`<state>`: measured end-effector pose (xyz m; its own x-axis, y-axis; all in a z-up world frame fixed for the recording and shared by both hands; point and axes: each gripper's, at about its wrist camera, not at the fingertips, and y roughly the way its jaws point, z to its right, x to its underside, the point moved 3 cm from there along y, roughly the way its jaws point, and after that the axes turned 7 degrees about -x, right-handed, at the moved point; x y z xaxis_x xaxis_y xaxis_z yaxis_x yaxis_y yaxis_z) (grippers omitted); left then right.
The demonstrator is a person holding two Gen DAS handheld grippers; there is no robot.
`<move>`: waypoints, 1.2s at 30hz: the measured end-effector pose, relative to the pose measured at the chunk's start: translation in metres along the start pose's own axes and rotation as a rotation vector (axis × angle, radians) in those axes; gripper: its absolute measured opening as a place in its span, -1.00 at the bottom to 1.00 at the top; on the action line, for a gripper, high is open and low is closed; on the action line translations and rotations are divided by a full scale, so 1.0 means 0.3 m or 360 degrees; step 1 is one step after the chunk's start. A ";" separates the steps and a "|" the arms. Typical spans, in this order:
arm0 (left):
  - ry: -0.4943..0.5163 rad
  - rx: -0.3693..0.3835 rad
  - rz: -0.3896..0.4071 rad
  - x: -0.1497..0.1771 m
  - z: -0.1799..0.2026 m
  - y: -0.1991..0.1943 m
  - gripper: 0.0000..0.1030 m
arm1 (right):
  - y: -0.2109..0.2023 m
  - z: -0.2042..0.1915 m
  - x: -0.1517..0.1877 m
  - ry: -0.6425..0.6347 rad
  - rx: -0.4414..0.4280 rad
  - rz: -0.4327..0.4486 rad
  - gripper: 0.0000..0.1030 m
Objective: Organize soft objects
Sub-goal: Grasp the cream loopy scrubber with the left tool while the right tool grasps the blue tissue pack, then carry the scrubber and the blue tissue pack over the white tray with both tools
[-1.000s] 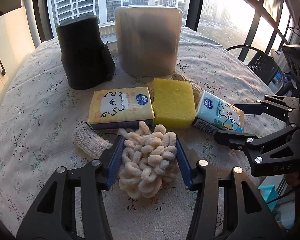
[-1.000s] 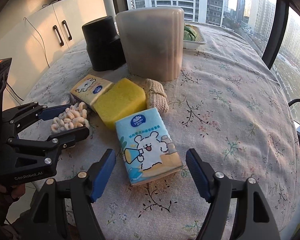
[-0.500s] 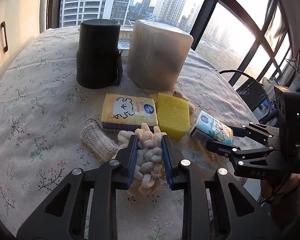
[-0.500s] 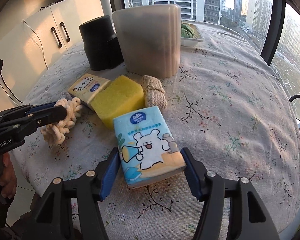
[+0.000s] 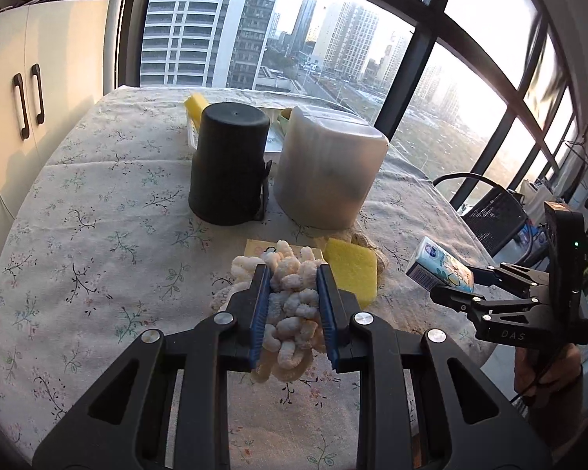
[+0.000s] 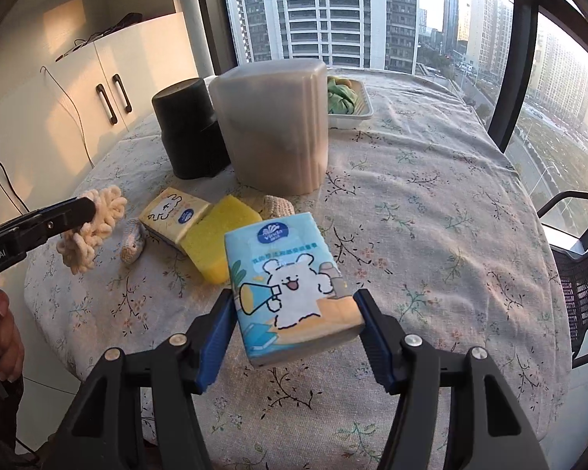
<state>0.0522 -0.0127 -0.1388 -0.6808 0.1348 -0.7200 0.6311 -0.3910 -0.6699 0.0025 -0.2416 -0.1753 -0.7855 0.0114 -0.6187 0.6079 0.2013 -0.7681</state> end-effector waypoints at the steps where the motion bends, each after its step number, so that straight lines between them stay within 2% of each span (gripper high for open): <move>1: -0.0007 -0.0020 0.0013 -0.007 -0.011 -0.004 -0.57 | 0.000 0.006 -0.004 0.0002 0.0001 0.0003 0.23; 8: -0.0051 -0.0098 0.0030 -0.038 -0.092 0.002 -0.57 | 0.015 0.044 -0.047 0.0003 0.0049 0.0009 0.23; 20: -0.0087 -0.0237 -0.0019 -0.083 -0.211 0.098 -0.57 | 0.076 0.144 -0.171 0.0053 0.0107 0.0005 0.23; 36: -0.0136 -0.0465 -0.0022 -0.342 -0.477 0.306 -0.57 | 0.244 0.319 -0.452 0.0053 0.0189 -0.0034 0.23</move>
<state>0.2331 0.0679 -0.1523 -0.7109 0.0564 -0.7010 0.6935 -0.1093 -0.7121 0.1647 -0.3222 -0.1634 -0.8005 0.0411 -0.5979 0.5991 0.0845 -0.7962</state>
